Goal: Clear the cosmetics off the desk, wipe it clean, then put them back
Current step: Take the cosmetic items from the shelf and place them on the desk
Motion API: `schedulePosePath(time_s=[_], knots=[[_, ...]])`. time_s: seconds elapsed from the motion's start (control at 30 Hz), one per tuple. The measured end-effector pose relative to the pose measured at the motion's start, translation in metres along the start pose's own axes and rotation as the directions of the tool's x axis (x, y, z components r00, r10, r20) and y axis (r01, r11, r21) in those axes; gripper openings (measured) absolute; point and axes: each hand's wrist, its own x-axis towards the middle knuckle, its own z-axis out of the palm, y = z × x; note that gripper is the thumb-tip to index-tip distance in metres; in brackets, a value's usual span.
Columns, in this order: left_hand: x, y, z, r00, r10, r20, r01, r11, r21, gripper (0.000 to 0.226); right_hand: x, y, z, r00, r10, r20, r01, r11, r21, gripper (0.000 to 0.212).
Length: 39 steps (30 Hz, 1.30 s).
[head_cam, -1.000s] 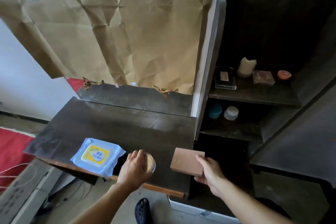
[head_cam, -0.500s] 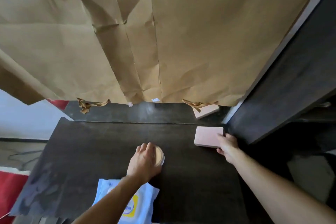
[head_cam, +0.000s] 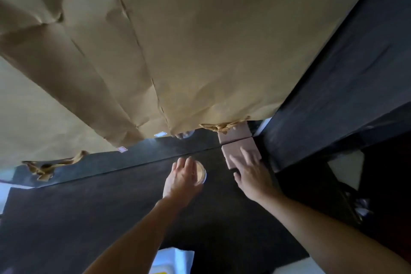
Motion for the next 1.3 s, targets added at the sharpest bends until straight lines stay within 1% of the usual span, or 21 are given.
schedulePosePath(time_s=[0.07, 0.17, 0.33, 0.4, 0.5, 0.6, 0.7, 0.8, 0.93, 1.0, 1.07, 1.13, 1.2, 1.3], knots=[[0.011, 0.006, 0.001, 0.999, 0.037, 0.015, -0.038, 0.999, 0.037, 0.063, -0.003, 0.000, 0.006, 0.997, -0.046, 0.055, 0.049, 0.998, -0.038, 0.058], [0.027, 0.014, 0.006, 0.996, 0.081, 0.026, -0.083, 0.991, 0.103, 0.067, -0.001, 0.008, 0.009, 0.998, -0.030, 0.063, 0.032, 0.999, -0.035, 0.064], [0.045, 0.022, 0.018, 0.991, 0.132, 0.036, -0.136, 0.976, 0.168, 0.072, 0.000, 0.010, 0.011, 0.997, -0.043, 0.062, 0.043, 0.999, -0.001, 0.065], [0.047, 0.029, 0.024, 0.990, 0.136, 0.029, -0.138, 0.978, 0.153, 0.068, 0.000, 0.011, 0.012, 0.997, -0.039, 0.066, 0.038, 0.999, 0.014, 0.066], [0.046, 0.036, 0.029, 0.995, 0.098, 0.027, -0.100, 0.988, 0.116, 0.064, 0.001, 0.014, 0.009, 0.993, -0.063, 0.100, 0.059, 0.997, 0.049, 0.064], [0.044, 0.039, 0.030, 0.996, 0.084, 0.027, -0.086, 0.988, 0.127, 0.061, 0.001, 0.021, -0.001, 0.990, -0.066, 0.124, 0.057, 0.995, 0.077, 0.059], [0.038, 0.044, 0.022, 0.995, 0.094, 0.016, -0.096, 0.977, 0.192, 0.059, -0.008, 0.032, -0.012, 0.997, -0.016, 0.082, 0.003, 0.987, 0.159, 0.052], [0.029, 0.054, 0.014, 0.987, 0.151, -0.052, -0.132, 0.956, 0.262, 0.052, -0.026, 0.048, -0.021, 0.999, 0.018, 0.030, -0.024, 0.974, 0.224, 0.043], [0.008, 0.082, 0.013, 0.958, 0.266, -0.105, -0.239, 0.947, 0.213, 0.027, -0.057, 0.078, -0.035, 0.997, 0.077, -0.025, -0.066, 0.954, 0.292, 0.035], [-0.007, 0.102, 0.016, 0.945, 0.314, -0.096, -0.293, 0.938, 0.186, 0.015, -0.075, 0.100, -0.045, 0.994, 0.084, -0.070, -0.058, 0.946, 0.318, 0.031], [-0.020, 0.124, 0.024, 0.919, 0.385, -0.089, -0.366, 0.915, 0.171, 0.009, -0.091, 0.127, -0.054, 0.992, 0.082, -0.095, -0.045, 0.938, 0.344, 0.030], [-0.030, 0.148, 0.032, 0.896, 0.437, -0.079, -0.422, 0.893, 0.159, 0.007, -0.103, 0.155, -0.062, 0.989, 0.098, -0.114, -0.050, 0.930, 0.364, 0.030], [-0.037, 0.176, 0.042, 0.883, 0.464, -0.075, -0.447, 0.878, 0.169, 0.011, -0.112, 0.184, -0.071, 0.984, 0.118, -0.135, -0.059, 0.924, 0.377, 0.029], [-0.046, 0.217, 0.058, 0.897, 0.430, -0.104, -0.416, 0.900, 0.131, 0.014, -0.118, 0.225, -0.086, 0.983, 0.125, -0.136, -0.058, 0.908, 0.415, 0.029]])
